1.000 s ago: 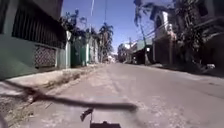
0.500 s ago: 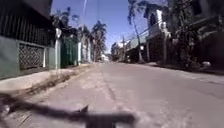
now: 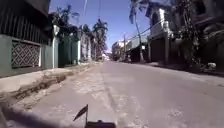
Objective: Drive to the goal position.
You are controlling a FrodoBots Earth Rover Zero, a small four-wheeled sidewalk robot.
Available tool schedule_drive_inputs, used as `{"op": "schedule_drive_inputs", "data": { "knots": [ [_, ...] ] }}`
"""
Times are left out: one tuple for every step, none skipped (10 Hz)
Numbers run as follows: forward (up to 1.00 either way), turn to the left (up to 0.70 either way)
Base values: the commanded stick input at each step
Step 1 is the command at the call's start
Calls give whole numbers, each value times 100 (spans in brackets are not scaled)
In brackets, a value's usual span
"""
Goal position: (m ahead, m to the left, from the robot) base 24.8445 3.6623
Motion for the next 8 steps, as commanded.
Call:
{"op": "schedule_drive_inputs", "data": {
  "knots": [
    [70, -3],
    [70, -3],
    [70, -3],
    [70, -3],
    [70, -3],
    [70, -3],
    [70, -3],
    [70, -3]
  ]
}}
